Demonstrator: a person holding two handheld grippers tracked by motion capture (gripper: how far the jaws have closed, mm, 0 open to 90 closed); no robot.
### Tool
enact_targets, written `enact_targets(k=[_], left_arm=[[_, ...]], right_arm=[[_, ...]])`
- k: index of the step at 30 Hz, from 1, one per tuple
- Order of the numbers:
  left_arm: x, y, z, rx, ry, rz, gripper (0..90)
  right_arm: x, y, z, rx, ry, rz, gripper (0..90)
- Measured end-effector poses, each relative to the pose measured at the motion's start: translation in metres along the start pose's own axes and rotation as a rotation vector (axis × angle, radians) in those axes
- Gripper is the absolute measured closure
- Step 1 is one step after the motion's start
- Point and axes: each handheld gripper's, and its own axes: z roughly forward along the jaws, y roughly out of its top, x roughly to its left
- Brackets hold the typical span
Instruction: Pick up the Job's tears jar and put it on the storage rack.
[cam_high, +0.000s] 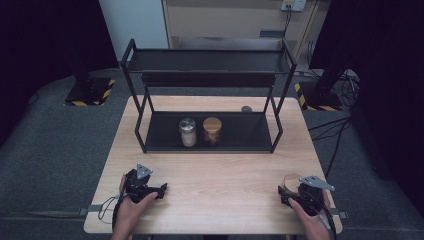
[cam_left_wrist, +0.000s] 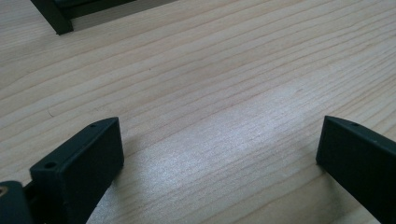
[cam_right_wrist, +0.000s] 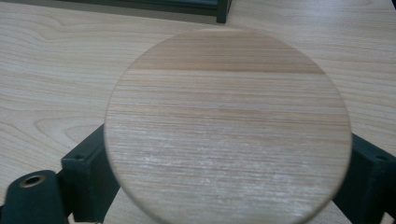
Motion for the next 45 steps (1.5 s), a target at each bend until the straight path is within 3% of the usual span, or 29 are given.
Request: enact_targets(k=[13,37,45], left_arm=[[0.000,0.000,0.000,0.000,0.001,0.000,0.0],[0.000,0.000,0.000,0.000,0.002,-0.002,0.0],[0.000,0.000,0.000,0.000,0.002,-0.001,0.0]], right_arm=[[0.002,-0.002,0.001,-0.033,-0.013,-0.018,25.5],[0.005,0.013,-0.015,-0.037,-0.042,-0.066,25.9],[0.010,0.022,-0.014,-0.035,-0.025,-0.068,25.9]])
